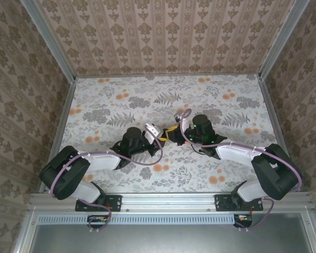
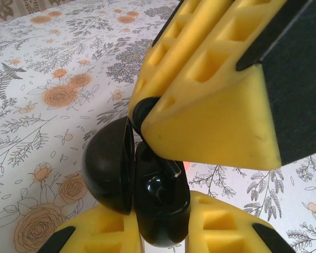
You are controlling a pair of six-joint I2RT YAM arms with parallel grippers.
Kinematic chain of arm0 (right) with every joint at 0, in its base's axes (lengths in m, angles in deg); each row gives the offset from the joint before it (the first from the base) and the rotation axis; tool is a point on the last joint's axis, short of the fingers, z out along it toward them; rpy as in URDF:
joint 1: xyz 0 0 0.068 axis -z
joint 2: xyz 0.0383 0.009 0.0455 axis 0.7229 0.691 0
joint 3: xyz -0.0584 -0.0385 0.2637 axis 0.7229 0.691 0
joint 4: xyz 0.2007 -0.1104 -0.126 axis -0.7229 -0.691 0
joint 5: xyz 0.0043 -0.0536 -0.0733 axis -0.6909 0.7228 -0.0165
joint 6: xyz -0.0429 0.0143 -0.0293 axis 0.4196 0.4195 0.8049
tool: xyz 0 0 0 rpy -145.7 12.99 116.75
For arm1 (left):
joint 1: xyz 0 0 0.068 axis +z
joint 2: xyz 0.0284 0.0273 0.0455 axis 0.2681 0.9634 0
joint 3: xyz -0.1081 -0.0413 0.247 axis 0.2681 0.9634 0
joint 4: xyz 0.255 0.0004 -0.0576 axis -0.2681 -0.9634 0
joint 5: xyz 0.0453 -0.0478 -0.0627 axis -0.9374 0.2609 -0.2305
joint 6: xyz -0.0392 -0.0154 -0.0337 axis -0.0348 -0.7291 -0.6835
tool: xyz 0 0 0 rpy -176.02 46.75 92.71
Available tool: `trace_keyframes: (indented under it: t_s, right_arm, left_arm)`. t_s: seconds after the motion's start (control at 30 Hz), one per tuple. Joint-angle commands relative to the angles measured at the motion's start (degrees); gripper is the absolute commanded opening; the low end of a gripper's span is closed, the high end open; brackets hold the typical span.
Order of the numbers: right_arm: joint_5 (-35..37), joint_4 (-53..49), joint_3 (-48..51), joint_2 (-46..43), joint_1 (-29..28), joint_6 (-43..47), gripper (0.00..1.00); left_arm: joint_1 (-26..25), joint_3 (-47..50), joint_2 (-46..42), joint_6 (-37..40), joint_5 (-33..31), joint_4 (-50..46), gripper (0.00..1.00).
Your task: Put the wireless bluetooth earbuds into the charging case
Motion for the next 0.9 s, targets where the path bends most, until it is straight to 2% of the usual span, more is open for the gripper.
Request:
trace_keyframes:
  t_s: [0.0,0.33,0.87]
  right_arm:
    - [-0.6,1.56,0.72,0.69,-0.55,0.7,0.21]
    - [2.2,-1.42,1.2,-0.73,-1.38,4.08,0.21]
    - [1.24,-2.28,2.43,-1.98,-2.76,7.55,0.21]
  left_arm:
    - [0.57,-0.75,-2.23,-1.18,0.58,2.38,0.13]
    - [0.52,-0.48,-3.48,-0.75,-0.05,1.81,0.13]
    - [0.52,-0.39,-4.39,-0.17,-0.75,1.64,0.13]
